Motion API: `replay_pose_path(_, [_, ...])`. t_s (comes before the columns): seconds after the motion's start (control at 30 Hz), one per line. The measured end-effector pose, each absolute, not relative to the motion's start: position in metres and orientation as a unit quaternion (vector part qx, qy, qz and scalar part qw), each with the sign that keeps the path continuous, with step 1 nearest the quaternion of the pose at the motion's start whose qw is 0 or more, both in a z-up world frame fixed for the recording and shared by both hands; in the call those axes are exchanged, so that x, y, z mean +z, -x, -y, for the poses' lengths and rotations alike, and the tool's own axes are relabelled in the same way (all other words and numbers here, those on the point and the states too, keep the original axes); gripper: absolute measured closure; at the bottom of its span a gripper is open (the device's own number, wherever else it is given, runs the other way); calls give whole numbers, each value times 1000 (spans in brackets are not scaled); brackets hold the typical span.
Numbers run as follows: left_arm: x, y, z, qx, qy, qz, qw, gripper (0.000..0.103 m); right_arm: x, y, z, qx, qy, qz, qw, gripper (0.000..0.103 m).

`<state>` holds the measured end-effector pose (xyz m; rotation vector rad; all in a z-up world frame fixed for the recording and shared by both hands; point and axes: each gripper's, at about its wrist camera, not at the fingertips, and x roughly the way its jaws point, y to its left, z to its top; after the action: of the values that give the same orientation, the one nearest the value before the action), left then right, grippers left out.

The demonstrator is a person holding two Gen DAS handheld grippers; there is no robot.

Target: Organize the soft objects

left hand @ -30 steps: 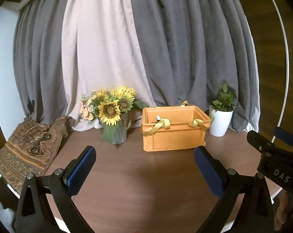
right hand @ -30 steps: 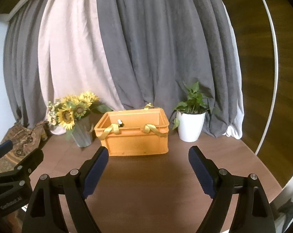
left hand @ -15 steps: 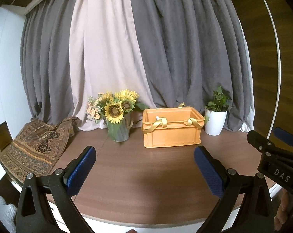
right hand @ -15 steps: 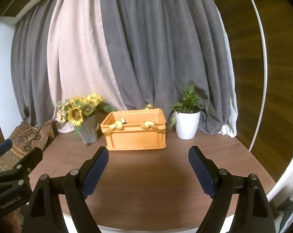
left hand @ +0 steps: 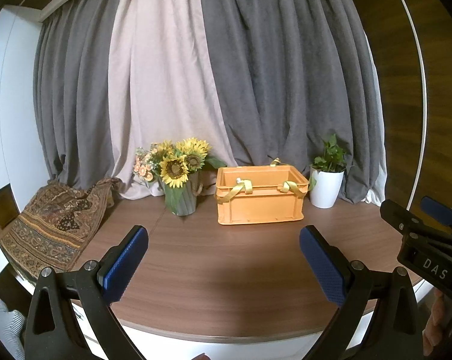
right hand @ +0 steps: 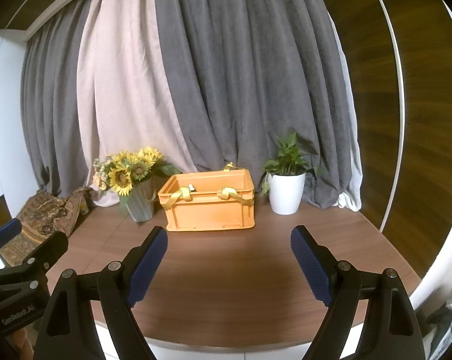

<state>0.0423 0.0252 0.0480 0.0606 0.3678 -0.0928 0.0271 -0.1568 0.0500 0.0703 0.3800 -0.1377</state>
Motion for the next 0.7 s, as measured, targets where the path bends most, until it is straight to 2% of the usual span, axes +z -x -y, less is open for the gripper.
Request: replay_pose_path(0.7, [49, -39, -26, -46, -31, -181, 982, 0, 52, -21, 157, -71, -37, -186, 979, 18])
